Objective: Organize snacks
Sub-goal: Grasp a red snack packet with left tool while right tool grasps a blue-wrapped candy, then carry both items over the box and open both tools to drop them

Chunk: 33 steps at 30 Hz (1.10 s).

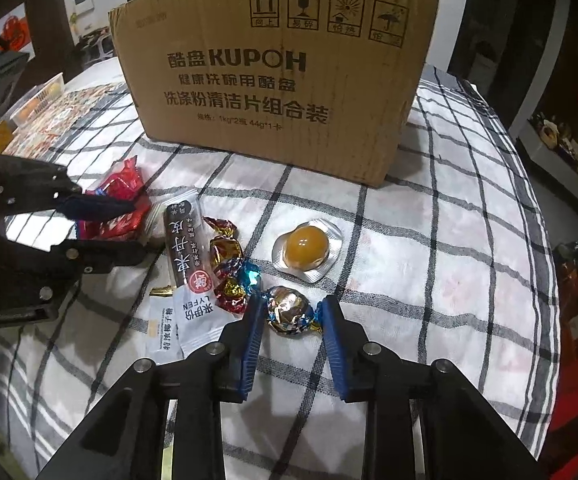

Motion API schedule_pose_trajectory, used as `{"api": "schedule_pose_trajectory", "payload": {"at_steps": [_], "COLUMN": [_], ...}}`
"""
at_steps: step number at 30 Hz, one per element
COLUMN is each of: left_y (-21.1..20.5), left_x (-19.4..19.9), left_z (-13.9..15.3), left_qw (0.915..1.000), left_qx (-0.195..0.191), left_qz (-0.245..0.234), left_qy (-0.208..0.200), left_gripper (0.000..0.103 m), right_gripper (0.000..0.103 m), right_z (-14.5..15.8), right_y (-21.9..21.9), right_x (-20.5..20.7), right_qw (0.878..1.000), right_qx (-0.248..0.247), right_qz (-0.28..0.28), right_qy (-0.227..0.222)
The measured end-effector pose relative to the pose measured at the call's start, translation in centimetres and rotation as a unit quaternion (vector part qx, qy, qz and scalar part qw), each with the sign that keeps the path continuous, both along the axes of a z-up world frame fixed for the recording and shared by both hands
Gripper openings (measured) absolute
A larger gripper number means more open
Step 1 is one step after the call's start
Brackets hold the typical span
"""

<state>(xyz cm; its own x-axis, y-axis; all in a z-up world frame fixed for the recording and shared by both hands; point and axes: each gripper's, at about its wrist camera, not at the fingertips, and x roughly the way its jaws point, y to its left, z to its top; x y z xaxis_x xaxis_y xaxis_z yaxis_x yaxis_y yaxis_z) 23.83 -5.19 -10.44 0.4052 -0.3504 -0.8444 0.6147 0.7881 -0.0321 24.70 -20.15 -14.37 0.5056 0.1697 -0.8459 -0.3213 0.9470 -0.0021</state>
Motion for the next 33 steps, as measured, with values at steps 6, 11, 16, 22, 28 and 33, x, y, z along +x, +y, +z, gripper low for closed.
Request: {"api": "schedule_pose_trajectory", "payload": {"at_steps": [6,11,16,22,28,33], "left_y": [-0.1,0.0,0.4,0.8,1.2,1.8], "left_x": [-0.9,-1.3,-1.8,-2.4,-2.4,-1.7], "left_z": [1.0,2.4,4.2,6.8,9.7,11.8], "left_qw": [0.9997,0.9989,0.9971,0.9937,0.9887,0.9842], "left_qx": [-0.015,-0.031,-0.048,-0.075,-0.103,-0.115], "left_qz": [0.013,0.028,0.045,0.058,0.069,0.084], "left_qy": [-0.012,-0.022,-0.037,-0.059,-0.084,-0.106], "left_gripper": [0.031,0.031,0.031,0.031,0.031,0.031], "right_gripper": [0.031,0.031,0.031,0.031,0.031,0.031], "right_z": [1.4,3.0,4.7,7.2,10.0,11.8], "right_y": [-0.2,0.0,0.0,0.1,0.4,0.8], "right_x": [-0.9,-1.6,-2.2,-3.1,-3.3,-3.0], "right_qw": [1.000,0.999,0.998,0.995,0.991,0.986], "right_qx": [0.003,0.009,0.027,0.050,0.076,0.092], "right_qz": [-0.005,-0.009,-0.016,-0.020,-0.021,-0.023], "right_qy": [-0.017,-0.037,-0.054,-0.080,-0.111,-0.134]}}
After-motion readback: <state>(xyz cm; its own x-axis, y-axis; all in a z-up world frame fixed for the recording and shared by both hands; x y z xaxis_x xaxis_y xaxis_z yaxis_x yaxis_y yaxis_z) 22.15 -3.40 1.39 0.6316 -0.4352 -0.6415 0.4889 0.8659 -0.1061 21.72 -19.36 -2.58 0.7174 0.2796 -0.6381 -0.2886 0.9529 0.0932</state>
